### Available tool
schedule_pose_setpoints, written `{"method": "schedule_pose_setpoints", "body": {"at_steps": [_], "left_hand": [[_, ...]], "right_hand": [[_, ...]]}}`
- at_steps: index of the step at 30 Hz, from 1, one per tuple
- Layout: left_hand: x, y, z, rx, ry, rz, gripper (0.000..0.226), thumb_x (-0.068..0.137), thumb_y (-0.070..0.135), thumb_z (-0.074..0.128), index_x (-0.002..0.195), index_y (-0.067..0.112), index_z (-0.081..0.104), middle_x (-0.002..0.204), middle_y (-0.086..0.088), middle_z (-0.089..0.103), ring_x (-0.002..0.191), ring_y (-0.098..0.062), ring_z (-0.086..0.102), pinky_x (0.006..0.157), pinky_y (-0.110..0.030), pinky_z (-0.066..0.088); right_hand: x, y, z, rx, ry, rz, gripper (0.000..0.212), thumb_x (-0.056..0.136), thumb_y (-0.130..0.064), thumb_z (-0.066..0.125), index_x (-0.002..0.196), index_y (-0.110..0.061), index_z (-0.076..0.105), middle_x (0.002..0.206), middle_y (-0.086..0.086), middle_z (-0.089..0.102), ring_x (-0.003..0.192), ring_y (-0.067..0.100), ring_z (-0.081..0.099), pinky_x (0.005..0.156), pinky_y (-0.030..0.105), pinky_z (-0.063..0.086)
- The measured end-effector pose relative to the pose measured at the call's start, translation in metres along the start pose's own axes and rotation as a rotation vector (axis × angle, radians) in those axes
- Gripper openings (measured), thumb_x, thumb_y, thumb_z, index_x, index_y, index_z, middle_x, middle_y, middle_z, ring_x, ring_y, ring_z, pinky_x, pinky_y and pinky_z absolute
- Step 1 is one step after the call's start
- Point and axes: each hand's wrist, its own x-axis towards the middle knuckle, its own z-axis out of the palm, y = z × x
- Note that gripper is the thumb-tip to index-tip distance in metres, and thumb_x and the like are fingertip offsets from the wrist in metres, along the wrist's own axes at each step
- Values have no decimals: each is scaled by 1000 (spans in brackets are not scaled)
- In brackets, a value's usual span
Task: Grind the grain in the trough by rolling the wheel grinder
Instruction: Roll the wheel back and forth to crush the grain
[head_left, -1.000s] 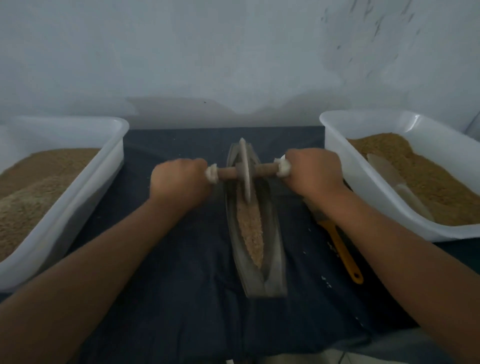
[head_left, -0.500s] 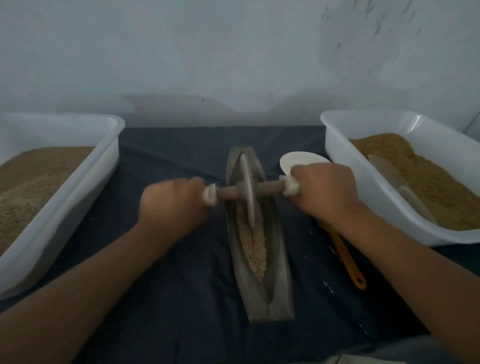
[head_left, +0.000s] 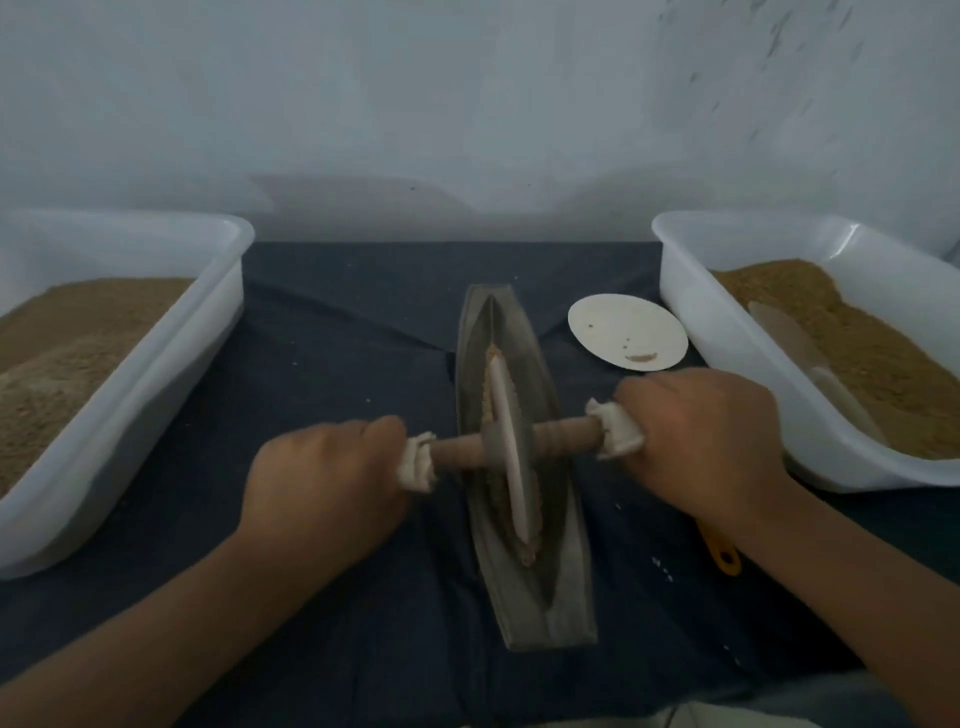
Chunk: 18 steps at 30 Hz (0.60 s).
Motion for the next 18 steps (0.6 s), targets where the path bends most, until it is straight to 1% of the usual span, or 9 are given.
{"method": "schedule_pose_setpoints", "body": {"at_steps": [3,4,5,7,10,12,14,16,18], "left_hand": [[48,-11,21,68,-15,-63,39,89,38,70,64,25,43,54,0,52,40,-27,50,48,-24,29],[70,-15,29,95,-42,-99,37,90,38,70,66,25,45,58,-1,56,45,-29,56,49,-27,34],[93,-19,32,118,-88,-142,36,93,40,66,68,25,46,64,-2,60,53,-31,61,52,-30,41],[121,-19,35,134,-180,-208,36,97,42,58,70,23,43,72,-2,63,67,-32,66,59,-32,47],[109,-15,29,158,-258,-192,37,93,42,59,69,24,39,65,7,49,59,-25,57,54,-29,39],[72,-9,13,154,-176,-76,41,88,44,67,68,26,36,58,10,37,47,-21,42,48,-25,26],[38,-3,-2,91,-54,48,44,83,37,74,66,26,35,54,9,32,42,-18,27,51,-21,13],[24,-3,-2,48,27,87,40,84,32,72,65,24,38,53,5,36,43,-17,25,53,-21,12],[33,-4,8,29,57,35,41,91,39,65,62,22,41,52,2,41,40,-19,33,51,-22,20]], "right_hand": [[45,7,24,-74,63,84,40,92,-56,47,63,-27,45,55,-10,44,46,15,41,43,23,29],[62,11,34,-76,56,128,43,95,-56,46,64,-26,48,57,-8,48,48,16,46,45,25,32],[77,16,42,-52,7,183,44,99,-55,46,69,-23,54,63,-5,55,54,19,54,50,31,42],[97,21,46,-52,-101,264,40,101,-56,49,81,-23,61,72,-2,63,64,22,62,65,42,57],[84,15,36,-39,-106,274,56,94,-68,29,76,-26,61,67,-6,59,59,17,57,60,37,53],[46,8,27,-21,-80,239,49,93,-66,31,70,-30,53,60,-11,52,51,9,50,49,29,42],[1,6,15,-15,-127,201,35,89,-60,41,71,-32,53,61,-12,52,52,9,51,48,33,47],[-21,6,9,-28,-70,170,29,85,-58,48,72,-33,55,61,-11,53,51,12,51,47,36,49],[-7,4,14,-55,-20,158,37,89,-62,48,67,-32,50,56,-13,47,46,11,45,42,30,41]]}}
